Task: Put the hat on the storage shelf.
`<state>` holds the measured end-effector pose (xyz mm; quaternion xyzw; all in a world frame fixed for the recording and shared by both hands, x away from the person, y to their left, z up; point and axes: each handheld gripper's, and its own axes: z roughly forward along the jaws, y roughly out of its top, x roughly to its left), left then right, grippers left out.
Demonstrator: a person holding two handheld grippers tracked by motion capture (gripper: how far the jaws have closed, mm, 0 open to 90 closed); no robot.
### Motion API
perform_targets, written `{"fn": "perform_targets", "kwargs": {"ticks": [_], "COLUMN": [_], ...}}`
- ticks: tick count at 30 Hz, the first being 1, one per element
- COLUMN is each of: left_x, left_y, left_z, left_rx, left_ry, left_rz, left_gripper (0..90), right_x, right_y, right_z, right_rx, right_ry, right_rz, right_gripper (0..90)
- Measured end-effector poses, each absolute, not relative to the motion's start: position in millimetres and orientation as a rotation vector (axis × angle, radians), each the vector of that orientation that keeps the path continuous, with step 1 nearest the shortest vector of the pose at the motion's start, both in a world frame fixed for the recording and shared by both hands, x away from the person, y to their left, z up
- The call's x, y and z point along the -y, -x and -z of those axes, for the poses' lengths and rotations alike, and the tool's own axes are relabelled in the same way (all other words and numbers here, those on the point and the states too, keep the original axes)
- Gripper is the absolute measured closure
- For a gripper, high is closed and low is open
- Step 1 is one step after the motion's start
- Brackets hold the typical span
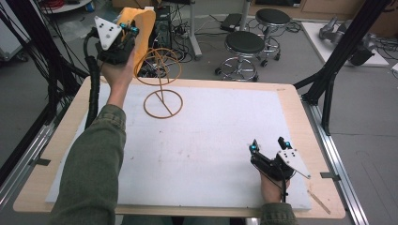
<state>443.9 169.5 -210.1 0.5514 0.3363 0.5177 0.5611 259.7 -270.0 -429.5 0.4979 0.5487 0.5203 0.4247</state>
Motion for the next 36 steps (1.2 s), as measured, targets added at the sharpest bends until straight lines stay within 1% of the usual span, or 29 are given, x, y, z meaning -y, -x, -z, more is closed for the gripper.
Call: {"fn": "perform_targets", "kwargs": {"ticks": [14,23,27,32,36], "left_x": [-120.0,-89.7,-78.0,-70.6,-70.0], "left_y": [-447.3,-446.7,-447.1,-449.9,-448.7], "left_z": [233.2,261.4,278.2,297.5,309.8], "left_rx": [-0.695,-0.642,-0.613,-0.598,-0.598], "left_ry": [-1.461,-1.561,-1.634,-1.710,-1.737], "left_rz": [-1.209,-1.176,-1.198,-1.217,-1.198], "left_gripper": [86.6,86.5,86.4,86.4,86.3], "right_x": [270.7,272.3,272.8,272.6,272.8], "right_y": [-261.1,-261.5,-262.3,-261.8,-262.3], "right_z": [430.0,429.8,430.0,429.7,429.9], "right_rx": [-1.379,-1.364,-1.364,-1.365,-1.364], "right_ry": [-1.252,-1.265,-1.264,-1.259,-1.258], "right_rz": [-1.300,-1.306,-1.308,-1.308,-1.306], "right_gripper": [7.9,7.9,7.9,7.9,7.9]}}
